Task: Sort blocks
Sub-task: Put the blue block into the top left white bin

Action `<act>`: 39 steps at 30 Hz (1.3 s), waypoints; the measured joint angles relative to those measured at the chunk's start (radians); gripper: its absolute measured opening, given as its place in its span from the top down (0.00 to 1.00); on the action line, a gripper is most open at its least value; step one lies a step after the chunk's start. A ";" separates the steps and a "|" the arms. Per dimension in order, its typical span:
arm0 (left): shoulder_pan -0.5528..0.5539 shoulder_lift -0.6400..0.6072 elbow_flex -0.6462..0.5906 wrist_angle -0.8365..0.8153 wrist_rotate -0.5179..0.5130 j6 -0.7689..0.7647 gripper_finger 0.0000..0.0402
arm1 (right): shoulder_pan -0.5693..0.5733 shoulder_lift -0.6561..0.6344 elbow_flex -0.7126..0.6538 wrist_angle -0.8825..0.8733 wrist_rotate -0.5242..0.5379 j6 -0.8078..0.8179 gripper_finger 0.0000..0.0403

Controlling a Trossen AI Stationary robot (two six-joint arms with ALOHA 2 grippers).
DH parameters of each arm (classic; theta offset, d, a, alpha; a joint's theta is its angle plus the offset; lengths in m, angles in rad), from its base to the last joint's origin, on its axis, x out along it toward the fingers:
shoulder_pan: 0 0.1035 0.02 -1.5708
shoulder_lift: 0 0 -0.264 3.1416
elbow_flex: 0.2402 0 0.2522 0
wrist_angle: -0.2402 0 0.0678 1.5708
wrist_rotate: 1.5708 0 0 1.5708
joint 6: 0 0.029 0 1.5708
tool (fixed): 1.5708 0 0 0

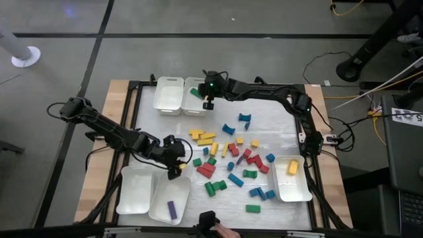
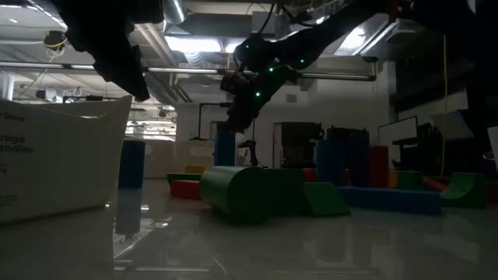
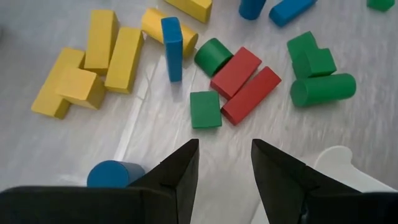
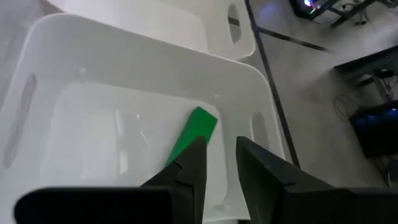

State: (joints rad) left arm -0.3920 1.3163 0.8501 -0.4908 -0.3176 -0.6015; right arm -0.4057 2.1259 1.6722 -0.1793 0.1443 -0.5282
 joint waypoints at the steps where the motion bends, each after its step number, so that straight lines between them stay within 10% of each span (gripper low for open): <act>1: 0.001 0.000 0.000 0.000 0.000 0.003 0.66 | 0.000 -0.003 0.000 0.000 0.002 0.000 0.78; 14: 0.035 -0.145 0.000 -0.124 0.020 0.056 0.66 | 0.000 -0.167 0.000 -0.143 0.002 0.058 0.78; 29: 0.173 -0.195 0.000 -0.129 -0.142 0.300 0.65 | 0.003 -0.553 0.000 -0.738 -0.128 0.246 0.78; 39: 0.230 -0.089 0.000 -0.130 0.011 0.221 0.48 | 0.137 -0.653 0.000 -0.942 -0.163 0.345 0.78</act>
State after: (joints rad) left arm -0.1619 1.2275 0.8501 -0.6207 -0.3068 -0.3806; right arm -0.2682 1.4733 1.6726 -1.1214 -0.0185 -0.1829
